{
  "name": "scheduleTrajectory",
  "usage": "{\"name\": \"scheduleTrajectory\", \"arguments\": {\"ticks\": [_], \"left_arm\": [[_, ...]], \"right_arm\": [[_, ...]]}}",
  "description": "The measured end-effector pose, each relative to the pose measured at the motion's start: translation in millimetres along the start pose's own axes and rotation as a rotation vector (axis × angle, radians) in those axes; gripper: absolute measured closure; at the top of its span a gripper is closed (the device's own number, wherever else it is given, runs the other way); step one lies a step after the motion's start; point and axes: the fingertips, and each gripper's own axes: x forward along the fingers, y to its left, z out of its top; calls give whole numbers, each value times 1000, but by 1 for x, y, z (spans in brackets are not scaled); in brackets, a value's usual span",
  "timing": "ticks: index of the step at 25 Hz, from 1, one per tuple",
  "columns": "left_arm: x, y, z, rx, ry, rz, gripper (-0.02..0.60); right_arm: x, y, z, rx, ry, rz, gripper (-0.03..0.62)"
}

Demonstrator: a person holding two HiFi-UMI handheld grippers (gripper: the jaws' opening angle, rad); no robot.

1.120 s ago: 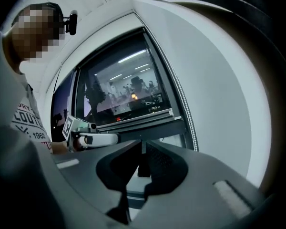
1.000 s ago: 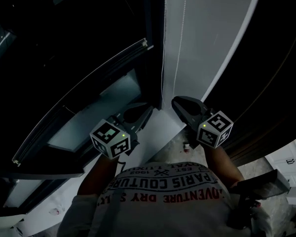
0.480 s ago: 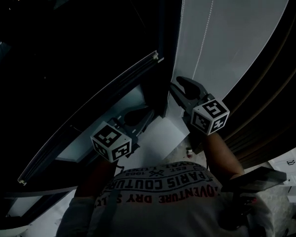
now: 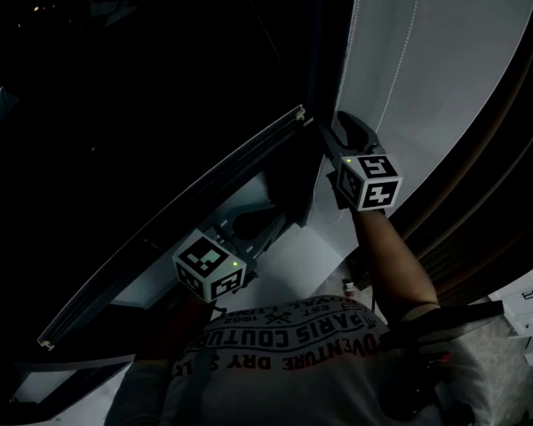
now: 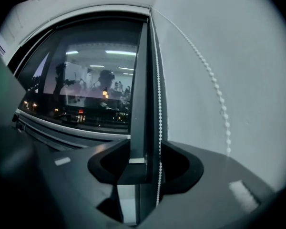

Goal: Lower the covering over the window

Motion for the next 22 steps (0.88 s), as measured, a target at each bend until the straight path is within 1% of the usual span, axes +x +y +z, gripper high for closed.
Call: {"name": "scheduleTrajectory", "arguments": {"ticks": [4, 10, 12, 15, 16, 19, 22], "left_arm": [[-3, 0, 3, 1, -11, -21, 580], [-3, 3, 3, -7, -14, -38, 580], [-3, 2, 3, -7, -17, -41, 580], [-4, 2, 4, -3, -18, -41, 580], [-4, 2, 4, -3, -19, -40, 580], [-6, 1, 8, 4, -28, -36, 580], [-8, -2, 14, 4, -38, -30, 580]], "right_arm": [[11, -4, -6, -28, 36, -52, 408], [21, -13, -16, -18, 55, -114, 418], [19, -16, -16, -15, 54, -132, 457], [15, -19, -15, -3, 48, -144, 539], [14, -19, -15, -3, 45, -140, 579], [6, -10, -12, -2, 33, -90, 585], [-10, 7, -12, 19, 38, 3, 585]]}}
